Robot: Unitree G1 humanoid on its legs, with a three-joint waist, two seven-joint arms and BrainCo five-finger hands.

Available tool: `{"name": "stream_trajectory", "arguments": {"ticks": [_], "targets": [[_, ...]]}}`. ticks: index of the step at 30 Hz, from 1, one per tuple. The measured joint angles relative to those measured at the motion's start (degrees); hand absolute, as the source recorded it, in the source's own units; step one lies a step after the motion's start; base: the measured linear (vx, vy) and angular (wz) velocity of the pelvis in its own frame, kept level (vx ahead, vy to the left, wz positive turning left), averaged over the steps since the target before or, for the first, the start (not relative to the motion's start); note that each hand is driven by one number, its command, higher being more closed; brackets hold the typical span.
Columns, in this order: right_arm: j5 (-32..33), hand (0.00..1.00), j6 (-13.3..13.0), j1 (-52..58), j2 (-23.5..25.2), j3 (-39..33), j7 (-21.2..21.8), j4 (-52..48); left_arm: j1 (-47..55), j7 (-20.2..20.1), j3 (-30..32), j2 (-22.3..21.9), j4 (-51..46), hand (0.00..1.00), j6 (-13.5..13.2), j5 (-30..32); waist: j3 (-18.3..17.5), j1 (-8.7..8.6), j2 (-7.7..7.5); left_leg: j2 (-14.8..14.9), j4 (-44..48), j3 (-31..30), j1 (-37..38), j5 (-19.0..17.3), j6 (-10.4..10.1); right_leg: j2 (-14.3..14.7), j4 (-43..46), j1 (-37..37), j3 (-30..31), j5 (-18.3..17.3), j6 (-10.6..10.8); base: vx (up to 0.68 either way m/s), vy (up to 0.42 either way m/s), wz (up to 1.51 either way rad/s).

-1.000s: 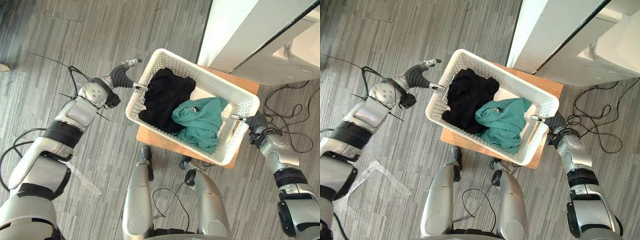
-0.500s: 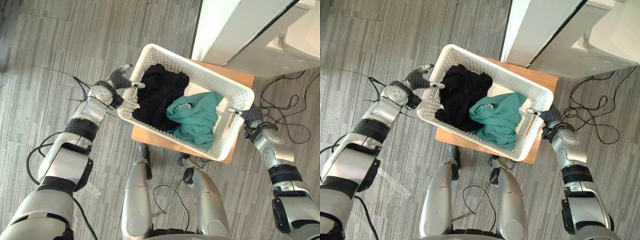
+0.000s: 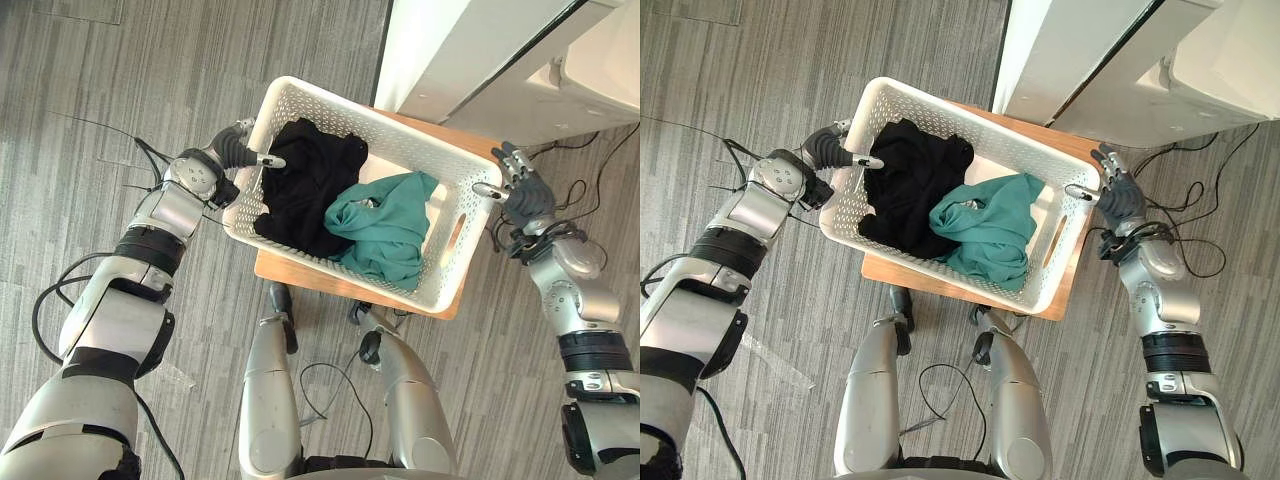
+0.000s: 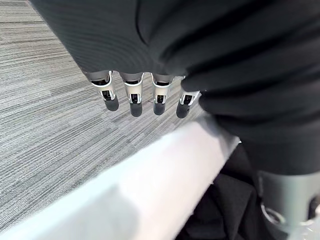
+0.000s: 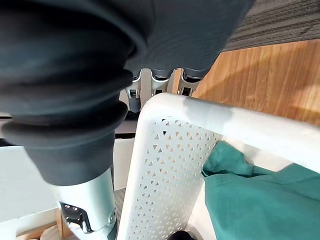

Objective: Pick up the laundry basket with both hands and put the clothes into the washing machine.

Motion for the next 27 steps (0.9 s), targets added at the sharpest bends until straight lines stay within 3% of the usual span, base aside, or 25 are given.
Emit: {"name": "stream_trajectory", "arguments": {"ticks": [12, 25, 26, 27], "targets": [[-17.67, 0.00, 4.50, 0.73, -2.00, 8.78, 3.47, 4.23, 0.02, -0.91, -2.88, 1.36, -2.17, 0.00, 0.58, 2.40, 0.00, -0.44, -0.01, 0.24, -0.29, 0.21, -0.21, -0.05, 0.03, 0.22, -0.65, 0.05, 0.03, 0.58, -0.28, 0.00, -0.002, -0.01], [-18.38, 0.00, 3.92, 3.77, 4.05, 7.58, 4.81, 9.03, 1.43, 0.12, -3.28, 0.95, -2.22, 0.00, 0.80, 4.41, -0.32, -1.56, -0.55, -0.30, -1.91, -0.13, 1.44, 0.17, -0.17, 0.27, -2.60, 2.14, -0.50, 0.82, -0.60, 0.01, -0.001, 0.02], [-18.44, 0.00, 3.92, 3.82, 4.13, 7.60, 4.82, 9.08, 1.43, 0.27, -3.27, 0.87, -2.22, 1.00, 0.83, 4.42, -0.32, -1.54, -0.55, -0.30, -1.94, -0.12, 1.46, 0.17, -0.17, 0.28, -2.71, 2.19, -0.50, 0.86, -0.59, 0.00, 0.000, 0.00], [-18.44, 1.00, 3.92, 3.89, 4.25, 7.71, 4.81, 9.10, 1.43, 0.42, -3.24, 0.74, -2.21, 1.00, 0.90, 4.42, -0.32, -1.52, -0.55, -0.32, -1.96, -0.12, 1.50, 0.18, -0.17, 0.28, -2.74, 2.23, -0.50, 0.86, -0.58, 0.00, 0.000, 0.00]]}}
